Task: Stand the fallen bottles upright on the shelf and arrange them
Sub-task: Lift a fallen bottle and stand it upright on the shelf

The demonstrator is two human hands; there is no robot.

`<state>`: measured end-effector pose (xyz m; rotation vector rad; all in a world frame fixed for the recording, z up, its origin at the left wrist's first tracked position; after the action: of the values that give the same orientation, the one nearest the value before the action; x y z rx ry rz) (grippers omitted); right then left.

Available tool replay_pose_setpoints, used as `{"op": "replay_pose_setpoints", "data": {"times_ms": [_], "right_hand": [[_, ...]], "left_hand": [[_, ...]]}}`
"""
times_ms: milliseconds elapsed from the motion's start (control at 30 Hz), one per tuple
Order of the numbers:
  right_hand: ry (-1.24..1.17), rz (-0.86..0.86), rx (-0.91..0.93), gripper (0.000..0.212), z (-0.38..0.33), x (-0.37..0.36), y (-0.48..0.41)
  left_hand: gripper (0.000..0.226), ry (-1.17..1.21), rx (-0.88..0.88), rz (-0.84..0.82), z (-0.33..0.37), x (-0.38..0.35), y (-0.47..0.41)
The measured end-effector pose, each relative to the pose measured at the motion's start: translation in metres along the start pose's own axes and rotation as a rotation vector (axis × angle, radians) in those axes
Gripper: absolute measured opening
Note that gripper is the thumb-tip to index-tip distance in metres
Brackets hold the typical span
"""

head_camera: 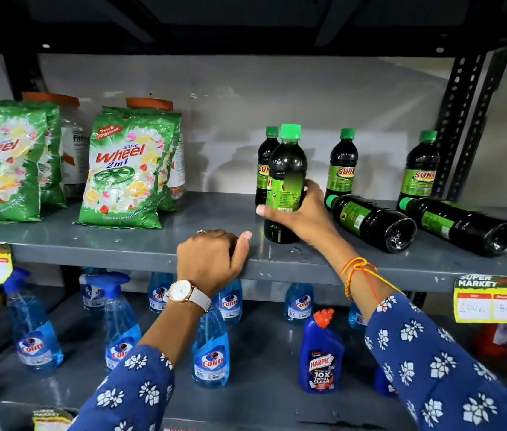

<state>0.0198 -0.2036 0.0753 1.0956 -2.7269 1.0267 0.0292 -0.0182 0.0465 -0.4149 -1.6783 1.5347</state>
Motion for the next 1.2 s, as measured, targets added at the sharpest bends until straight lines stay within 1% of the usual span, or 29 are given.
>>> {"op": "replay_pose_setpoints", "data": {"times_ms": [33, 133, 200, 267, 300, 333, 400, 467, 500, 567, 633, 667, 767, 867, 1033, 1200], "right_hand": [[0.02, 0.029, 0.0, 0.096, 0.002, 0.0, 0.002], [0.042, 0.032, -0.001, 0.08, 0.008, 0.0, 0.001], [0.012, -0.02, -0.054, 0.069, 0.01, 0.0, -0.002], [-0.101, -0.102, -0.135, 0.056, 0.013, 0.0, -0.003], [-0.152, -0.142, -0.171, 0.053, 0.014, -0.001, -0.003], [-0.179, -0.172, -0.191, 0.054, 0.015, -0.002, -0.003], [-0.16, -0.182, -0.166, 0.063, 0.016, -0.002, 0.0], [-0.143, -0.122, -0.133, 0.073, 0.016, 0.0, 0.002], [-0.164, -0.097, -0.149, 0.073, 0.018, 0.002, 0.002], [-0.235, -0.114, -0.191, 0.059, 0.02, 0.002, 0.003], [-0.239, -0.176, -0.188, 0.041, 0.018, 0.0, 0.004], [-0.233, -0.19, -0.176, 0.037, 0.017, 0.0, 0.004], [-0.244, -0.19, -0.139, 0.037, 0.015, 0.0, 0.005], [-0.188, -0.149, -0.121, 0.041, 0.014, 0.002, 0.006], [-0.134, -0.138, -0.109, 0.038, 0.012, 0.004, 0.01], [-0.118, -0.16, -0.084, 0.033, 0.003, 0.01, 0.023]], "left_hand": [[0.053, -0.001, 0.0, 0.0, 0.0, 0.0, 0.0], [0.054, -0.004, 0.003, 0.01, 0.0, 0.0, 0.0], [0.051, -0.005, 0.003, 0.013, 0.0, 0.001, 0.0], [0.05, -0.007, 0.005, 0.011, 0.0, 0.0, 0.0], [0.051, -0.012, 0.007, 0.01, 0.0, 0.0, 0.0], [0.052, -0.017, 0.009, 0.01, 0.0, 0.0, 0.0], [0.052, -0.023, 0.012, 0.015, 0.0, 0.0, 0.0], [0.052, -0.026, 0.016, 0.02, 0.0, 0.0, 0.0], [0.053, -0.026, 0.016, 0.021, 0.0, 0.0, 0.0], [0.052, -0.023, 0.02, 0.021, 0.0, -0.001, 0.001], [0.053, -0.026, 0.027, 0.019, -0.001, -0.001, 0.001], [0.053, -0.029, 0.029, 0.019, -0.001, -0.001, 0.001], [0.053, -0.033, 0.027, 0.017, -0.001, -0.001, 0.0], [0.052, -0.039, 0.019, 0.017, -0.001, -0.001, 0.0], [0.053, -0.043, 0.022, 0.01, -0.001, -0.001, 0.001], [0.051, -0.042, 0.033, 0.044, 0.0, 0.001, 0.0]]}}
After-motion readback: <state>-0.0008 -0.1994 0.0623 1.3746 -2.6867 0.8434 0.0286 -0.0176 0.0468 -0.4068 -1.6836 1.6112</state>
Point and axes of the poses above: each hand's wrist, its own y-axis away from the middle knuckle, its own x-axis out of the back of the hand, z = x × y, the point moved 6 cm from there along -y, towards the middle knuckle, and after that the axes turned 11 degrees about z, right-handed, at the moved point
